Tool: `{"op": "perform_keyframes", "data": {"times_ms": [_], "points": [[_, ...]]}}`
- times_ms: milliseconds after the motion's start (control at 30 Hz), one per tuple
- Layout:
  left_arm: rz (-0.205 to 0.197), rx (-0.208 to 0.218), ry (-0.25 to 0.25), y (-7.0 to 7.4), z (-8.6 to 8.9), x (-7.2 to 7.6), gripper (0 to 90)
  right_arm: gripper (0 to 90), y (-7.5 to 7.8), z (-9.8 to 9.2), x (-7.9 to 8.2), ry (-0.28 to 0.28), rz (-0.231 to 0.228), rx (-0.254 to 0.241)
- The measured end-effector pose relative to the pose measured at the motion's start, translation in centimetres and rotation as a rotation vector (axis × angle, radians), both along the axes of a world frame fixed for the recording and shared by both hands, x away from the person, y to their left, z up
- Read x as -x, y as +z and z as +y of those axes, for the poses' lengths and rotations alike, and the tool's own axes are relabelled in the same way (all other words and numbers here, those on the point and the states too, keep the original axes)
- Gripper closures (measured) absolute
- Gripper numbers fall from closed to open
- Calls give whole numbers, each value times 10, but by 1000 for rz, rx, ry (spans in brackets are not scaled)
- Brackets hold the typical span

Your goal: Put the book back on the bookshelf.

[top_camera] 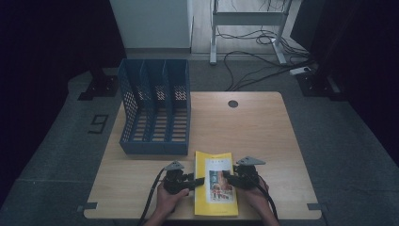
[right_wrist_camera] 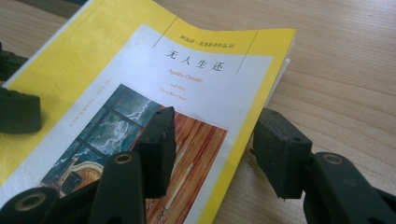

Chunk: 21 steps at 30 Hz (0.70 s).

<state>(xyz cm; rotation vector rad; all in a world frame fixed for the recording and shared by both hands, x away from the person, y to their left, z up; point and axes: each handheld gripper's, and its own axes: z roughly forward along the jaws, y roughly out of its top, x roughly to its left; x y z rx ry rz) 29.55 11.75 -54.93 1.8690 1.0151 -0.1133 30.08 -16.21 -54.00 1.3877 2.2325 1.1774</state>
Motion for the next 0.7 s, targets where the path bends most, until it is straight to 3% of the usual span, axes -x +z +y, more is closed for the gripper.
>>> {"op": "perform_keyframes", "data": {"times_ms": [467, 700], "points": [[9, 8, -21, 0, 5, -1, 550, 482, -2, -1, -1, 7, 17, -33], [68, 45, -31, -6, 9, -6, 555, 482, -3, 0, -1, 7, 16, -31]]}}
